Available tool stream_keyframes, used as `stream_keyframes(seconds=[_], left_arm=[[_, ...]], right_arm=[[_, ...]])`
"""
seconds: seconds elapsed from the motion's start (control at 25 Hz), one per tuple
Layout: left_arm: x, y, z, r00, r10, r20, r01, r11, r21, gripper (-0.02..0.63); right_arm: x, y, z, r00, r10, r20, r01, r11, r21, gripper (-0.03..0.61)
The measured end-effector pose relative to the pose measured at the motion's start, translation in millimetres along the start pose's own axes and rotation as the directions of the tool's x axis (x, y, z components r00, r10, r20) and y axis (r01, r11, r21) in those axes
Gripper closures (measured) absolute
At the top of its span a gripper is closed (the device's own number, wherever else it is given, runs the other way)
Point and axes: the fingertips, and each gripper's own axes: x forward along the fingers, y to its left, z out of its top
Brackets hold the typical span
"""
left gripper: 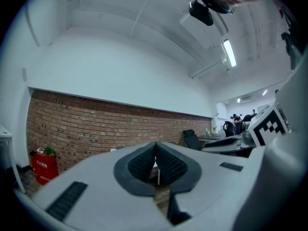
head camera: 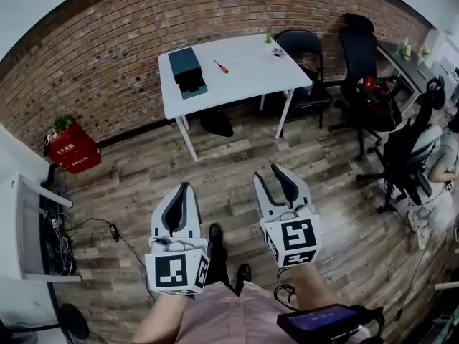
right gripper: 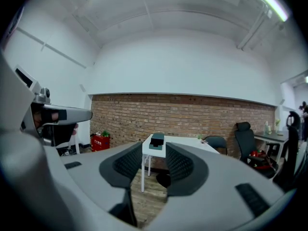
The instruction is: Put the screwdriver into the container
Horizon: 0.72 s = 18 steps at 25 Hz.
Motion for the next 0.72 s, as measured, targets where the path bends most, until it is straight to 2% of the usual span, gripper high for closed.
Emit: stream_keyframes(seconds=[0.4, 0.72], left_arm=[[121.2, 68.4, -28.0, 0.999, -0.022, -0.038, 0.021, 1.000, -0.019, 0.601], [206.9, 131.5, -13.9, 1.000, -0.027, -0.001, 0.027, 0.999, -0.026, 0.601]], right_arm=[[127.9, -28.4, -4.0, 0.999, -0.023, -0.048, 0.024, 1.000, 0.007, 0.422], [223.9, -37.0, 24.9, 0.998, -0.039, -0.040, 0.038, 0.999, -0.016, 0.422]])
